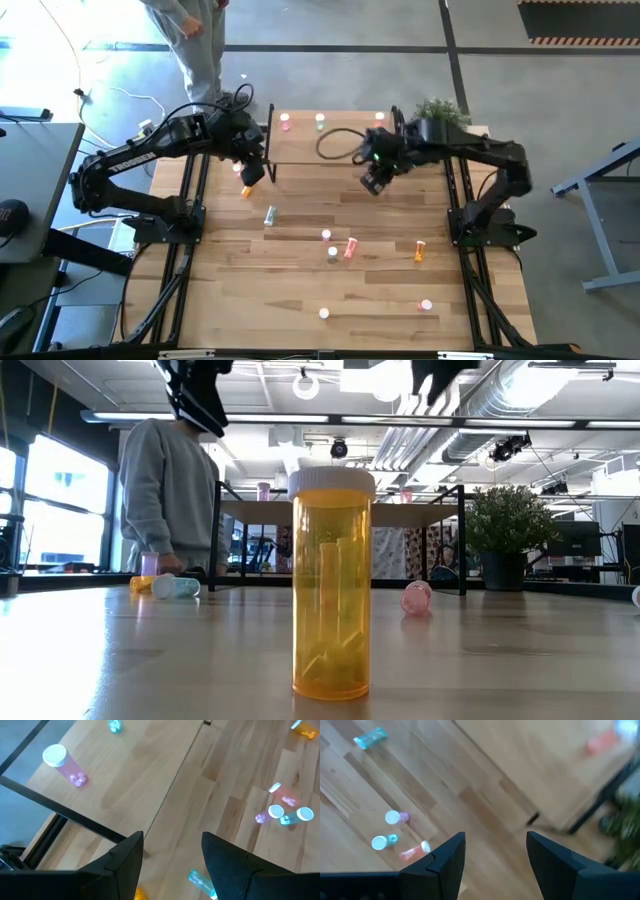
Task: Pick and place medicine bottles onto shelf by color
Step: Put the middle right yellow pill bottle on the shelf
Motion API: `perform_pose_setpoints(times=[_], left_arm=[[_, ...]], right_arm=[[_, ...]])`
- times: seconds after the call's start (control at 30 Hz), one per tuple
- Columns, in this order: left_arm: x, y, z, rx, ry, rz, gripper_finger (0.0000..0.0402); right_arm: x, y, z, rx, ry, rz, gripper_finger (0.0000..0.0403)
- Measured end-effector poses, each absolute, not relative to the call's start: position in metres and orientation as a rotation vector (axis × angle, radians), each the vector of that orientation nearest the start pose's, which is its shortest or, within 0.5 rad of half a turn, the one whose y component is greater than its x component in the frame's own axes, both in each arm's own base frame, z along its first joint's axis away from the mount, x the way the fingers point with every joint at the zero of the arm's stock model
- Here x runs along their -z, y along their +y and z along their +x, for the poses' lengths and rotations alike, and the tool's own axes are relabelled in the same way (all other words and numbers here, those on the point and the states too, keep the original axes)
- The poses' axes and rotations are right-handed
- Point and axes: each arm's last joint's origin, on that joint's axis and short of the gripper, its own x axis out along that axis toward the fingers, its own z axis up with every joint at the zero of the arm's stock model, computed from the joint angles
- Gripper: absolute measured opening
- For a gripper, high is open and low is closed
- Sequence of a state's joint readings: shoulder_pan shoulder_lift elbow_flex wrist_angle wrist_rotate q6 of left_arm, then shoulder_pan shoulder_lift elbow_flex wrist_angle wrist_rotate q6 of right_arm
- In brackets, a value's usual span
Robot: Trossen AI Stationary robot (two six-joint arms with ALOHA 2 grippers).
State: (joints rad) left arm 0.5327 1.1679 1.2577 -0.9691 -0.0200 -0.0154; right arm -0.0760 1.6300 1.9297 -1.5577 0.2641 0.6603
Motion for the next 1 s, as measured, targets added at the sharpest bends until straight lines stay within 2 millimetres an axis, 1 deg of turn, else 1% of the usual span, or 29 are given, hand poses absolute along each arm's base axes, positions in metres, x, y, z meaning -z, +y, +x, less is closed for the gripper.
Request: perform_pose_setpoints(times=[0.2,0.4,0.5,0.77,0.9,1.0], left_arm=[[-0.359,0.107,0.18,-0.526,0.829,-0.232,0.0193],[-0.36,0.106,0.179,-0.52,0.83,-0.214,0.0193],[-0.36,0.106,0.179,-0.517,0.832,-0.206,0.0193],[-0.36,0.106,0.179,-0.514,0.833,-0.208,0.0193],[-0.36,0.106,0.179,-0.504,0.832,-0.212,0.0193],[-0.36,0.106,0.179,-0.503,0.832,-0.213,0.0193]], right_arm=[[-0.38,-0.009,0.253,0.801,1.058,0.654,0.0201],[-0.352,0.011,0.226,0.919,1.067,0.847,0.0201],[-0.338,0.021,0.216,0.948,1.084,0.931,0.0201],[-0.293,0.04,0.198,1.062,1.092,1.059,0.0201],[-0.269,0.047,0.193,1.116,1.117,1.098,0.0202],[-0.252,0.053,0.192,1.116,1.138,1.141,0.0207]])
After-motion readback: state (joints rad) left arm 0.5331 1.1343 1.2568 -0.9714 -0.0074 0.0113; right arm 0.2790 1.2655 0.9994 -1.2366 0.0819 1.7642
